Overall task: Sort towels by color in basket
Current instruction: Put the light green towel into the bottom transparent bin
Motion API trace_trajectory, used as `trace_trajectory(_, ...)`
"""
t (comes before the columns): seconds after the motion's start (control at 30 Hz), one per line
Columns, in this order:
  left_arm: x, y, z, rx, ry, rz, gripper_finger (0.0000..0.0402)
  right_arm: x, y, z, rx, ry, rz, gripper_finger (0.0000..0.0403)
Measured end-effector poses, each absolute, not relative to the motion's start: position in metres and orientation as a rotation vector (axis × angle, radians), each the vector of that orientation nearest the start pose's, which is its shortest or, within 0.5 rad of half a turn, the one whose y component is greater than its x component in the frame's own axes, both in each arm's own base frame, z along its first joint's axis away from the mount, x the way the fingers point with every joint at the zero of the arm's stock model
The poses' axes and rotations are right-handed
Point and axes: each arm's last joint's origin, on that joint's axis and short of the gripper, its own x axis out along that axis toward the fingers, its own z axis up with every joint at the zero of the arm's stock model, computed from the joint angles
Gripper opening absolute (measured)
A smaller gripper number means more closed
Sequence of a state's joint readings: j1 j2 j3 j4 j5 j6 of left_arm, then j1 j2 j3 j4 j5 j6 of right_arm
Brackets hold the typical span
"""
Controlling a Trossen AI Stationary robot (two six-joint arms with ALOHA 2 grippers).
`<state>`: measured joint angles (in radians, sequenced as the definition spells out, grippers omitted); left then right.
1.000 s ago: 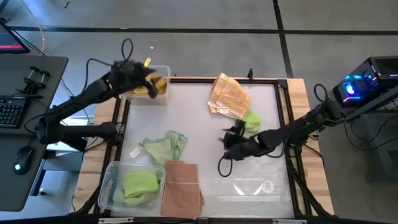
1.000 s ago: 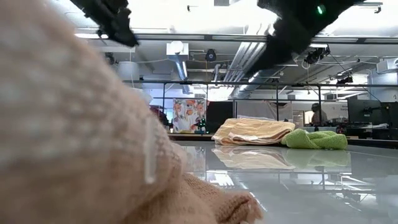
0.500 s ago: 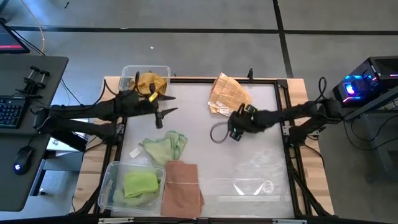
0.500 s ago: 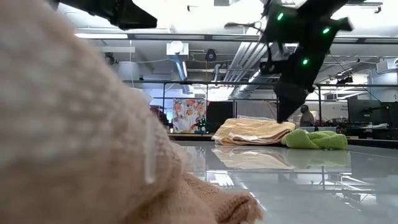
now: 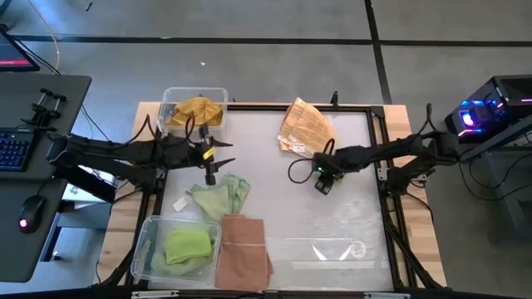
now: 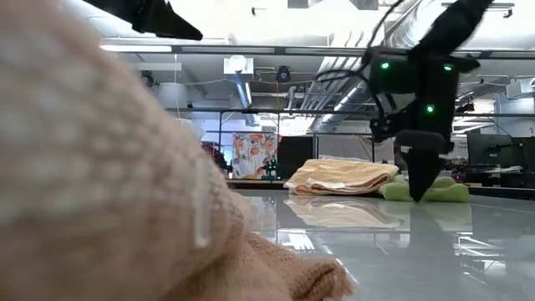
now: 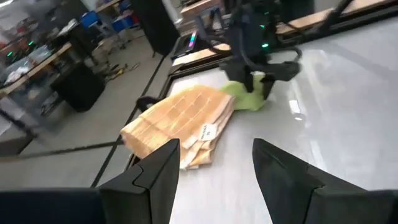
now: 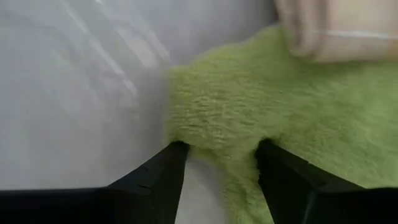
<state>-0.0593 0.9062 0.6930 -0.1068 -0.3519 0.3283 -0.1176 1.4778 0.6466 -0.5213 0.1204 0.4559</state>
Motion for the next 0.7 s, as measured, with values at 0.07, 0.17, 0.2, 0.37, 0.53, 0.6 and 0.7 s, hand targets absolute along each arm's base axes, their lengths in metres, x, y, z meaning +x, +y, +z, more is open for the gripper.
trace_trajectory(0.07,0.2,-0.008,0.288,0.411,0.356,0.204,0.0188,0.22,-0.027,0.122,0.359,1.222,-0.484,0.0161)
trace_trajectory(0.17,0.199,-0.018,0.288,0.466,0.352,0.146,0.0188,0.226,-0.022,0.116,0.371,1.084,-0.478,0.012)
trace_trajectory(0.2,0.2,-0.021,0.287,0.487,0.348,0.13,0.0188,0.228,-0.02,0.115,0.375,1.04,-0.467,0.0105)
trace_trajectory(0.37,0.215,-0.039,0.286,0.566,0.236,0.073,0.0188,0.255,0.002,0.131,0.333,0.743,-0.213,0.0035)
trace_trajectory(0.53,0.237,-0.055,0.267,0.644,0.118,0.039,0.0188,0.275,0.025,0.162,0.123,0.378,-0.008,0.0006)
trace_trajectory(0.6,0.246,-0.058,0.258,0.648,0.111,0.028,0.0188,0.278,0.032,0.174,0.06,0.253,0.032,0.001)
trace_trajectory(0.7,0.26,-0.062,0.244,0.636,0.117,0.012,0.0188,0.28,0.039,0.186,-0.006,0.125,0.067,0.0014)
